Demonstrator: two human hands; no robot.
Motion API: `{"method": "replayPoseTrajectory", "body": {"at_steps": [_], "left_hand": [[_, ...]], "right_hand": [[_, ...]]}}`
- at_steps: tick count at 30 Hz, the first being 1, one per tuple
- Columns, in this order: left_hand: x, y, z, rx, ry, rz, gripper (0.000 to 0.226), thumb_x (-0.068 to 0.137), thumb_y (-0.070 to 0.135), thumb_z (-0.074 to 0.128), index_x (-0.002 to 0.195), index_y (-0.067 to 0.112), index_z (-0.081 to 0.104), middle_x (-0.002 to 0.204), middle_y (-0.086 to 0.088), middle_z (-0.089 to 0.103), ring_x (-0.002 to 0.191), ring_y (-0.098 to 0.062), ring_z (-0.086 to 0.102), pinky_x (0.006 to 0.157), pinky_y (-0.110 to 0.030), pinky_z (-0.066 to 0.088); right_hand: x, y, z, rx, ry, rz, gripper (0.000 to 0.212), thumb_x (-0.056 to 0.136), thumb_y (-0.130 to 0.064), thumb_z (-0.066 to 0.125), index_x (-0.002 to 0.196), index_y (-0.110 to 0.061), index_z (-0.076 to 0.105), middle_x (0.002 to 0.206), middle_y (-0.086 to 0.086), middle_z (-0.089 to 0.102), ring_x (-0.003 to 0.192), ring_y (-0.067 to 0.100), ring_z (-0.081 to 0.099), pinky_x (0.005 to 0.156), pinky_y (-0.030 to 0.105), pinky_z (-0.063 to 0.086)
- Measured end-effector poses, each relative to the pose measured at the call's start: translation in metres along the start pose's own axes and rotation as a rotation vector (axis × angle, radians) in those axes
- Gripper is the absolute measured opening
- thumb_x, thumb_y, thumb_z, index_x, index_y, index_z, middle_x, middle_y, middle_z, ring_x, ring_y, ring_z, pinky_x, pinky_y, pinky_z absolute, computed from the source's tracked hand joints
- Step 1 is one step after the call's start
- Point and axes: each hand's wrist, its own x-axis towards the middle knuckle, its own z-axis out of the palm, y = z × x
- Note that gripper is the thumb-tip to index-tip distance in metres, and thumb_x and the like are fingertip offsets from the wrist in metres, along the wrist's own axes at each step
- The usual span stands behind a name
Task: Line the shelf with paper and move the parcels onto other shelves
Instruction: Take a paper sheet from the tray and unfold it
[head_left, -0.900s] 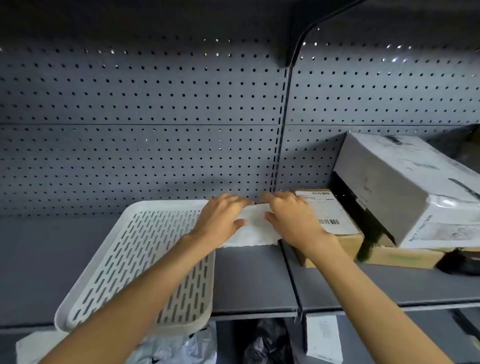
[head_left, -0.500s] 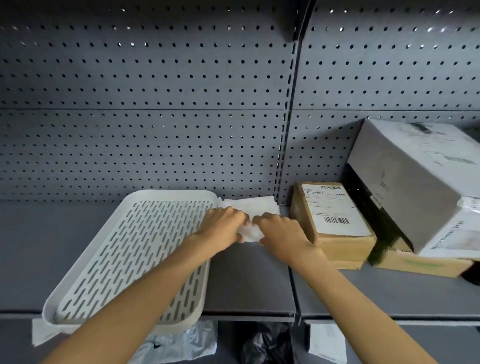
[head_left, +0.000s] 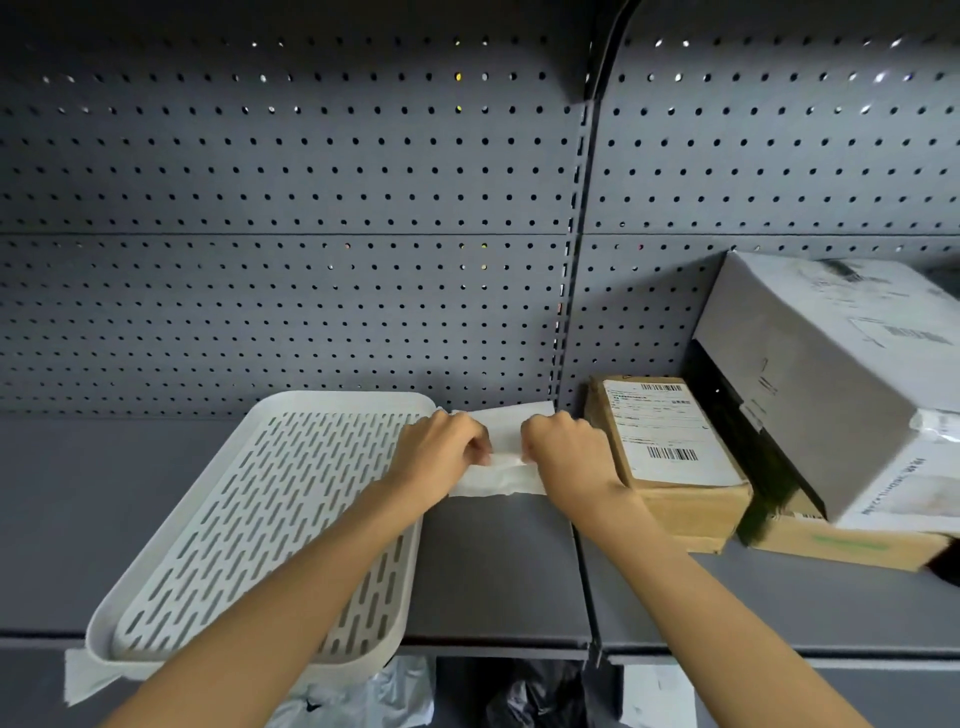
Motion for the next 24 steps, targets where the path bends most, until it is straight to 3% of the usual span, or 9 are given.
{"method": "replayPoseTrajectory", "body": {"at_steps": [6, 11, 14, 17, 24], "left_hand": [[0.005, -0.001, -0.004, -0.151, 0.016, -0.058, 0.019, 0.097, 0.015, 0.063, 0.097, 0.025, 0.079, 0.102, 0.009, 0.079, 0.098, -0.016, 0.071, 0.068, -0.024, 0.04], [0.009, -0.007, -0.003, -0.079, -0.16, 0.012, 0.025, 0.097, 0.013, 0.058, 0.105, 0.026, 0.077, 0.112, 0.011, 0.075, 0.106, -0.017, 0.068, 0.078, -0.026, 0.045], [0.019, -0.011, -0.003, -0.102, -0.137, 0.002, 0.027, 0.098, 0.023, 0.064, 0.125, 0.026, 0.07, 0.131, 0.009, 0.069, 0.121, -0.02, 0.063, 0.097, -0.036, 0.051], [0.035, -0.015, -0.003, -0.064, -0.091, 0.006, 0.051, 0.094, 0.029, 0.07, 0.143, 0.023, 0.055, 0.142, 0.002, 0.061, 0.129, -0.023, 0.059, 0.101, -0.04, 0.05], [0.06, -0.022, 0.019, 0.0, -0.161, 0.008, 0.055, 0.089, 0.035, 0.075, 0.137, 0.017, 0.054, 0.137, -0.004, 0.064, 0.129, -0.028, 0.056, 0.105, -0.039, 0.043]], "right_hand": [[0.001, -0.004, -0.005, -0.001, 0.023, 0.031, 0.039, 0.09, 0.003, 0.054, 0.125, -0.014, 0.053, 0.12, 0.011, 0.06, 0.11, 0.033, 0.063, 0.072, 0.033, 0.037], [0.003, -0.006, -0.001, 0.01, -0.013, 0.046, 0.038, 0.092, 0.003, 0.05, 0.125, -0.014, 0.057, 0.12, 0.01, 0.061, 0.109, 0.031, 0.063, 0.072, 0.031, 0.038], [0.01, -0.007, 0.001, 0.042, -0.055, 0.054, 0.032, 0.1, -0.012, 0.048, 0.13, -0.016, 0.055, 0.124, 0.011, 0.059, 0.113, 0.033, 0.061, 0.081, 0.033, 0.044], [0.022, -0.008, 0.001, 0.064, -0.071, 0.065, 0.034, 0.102, -0.021, 0.05, 0.135, -0.016, 0.051, 0.129, 0.012, 0.058, 0.118, 0.034, 0.059, 0.089, 0.037, 0.047], [0.067, -0.008, 0.012, 0.061, -0.151, 0.098, 0.047, 0.097, -0.011, 0.053, 0.142, -0.012, 0.041, 0.142, 0.014, 0.05, 0.134, 0.033, 0.044, 0.102, 0.043, 0.043]]}}
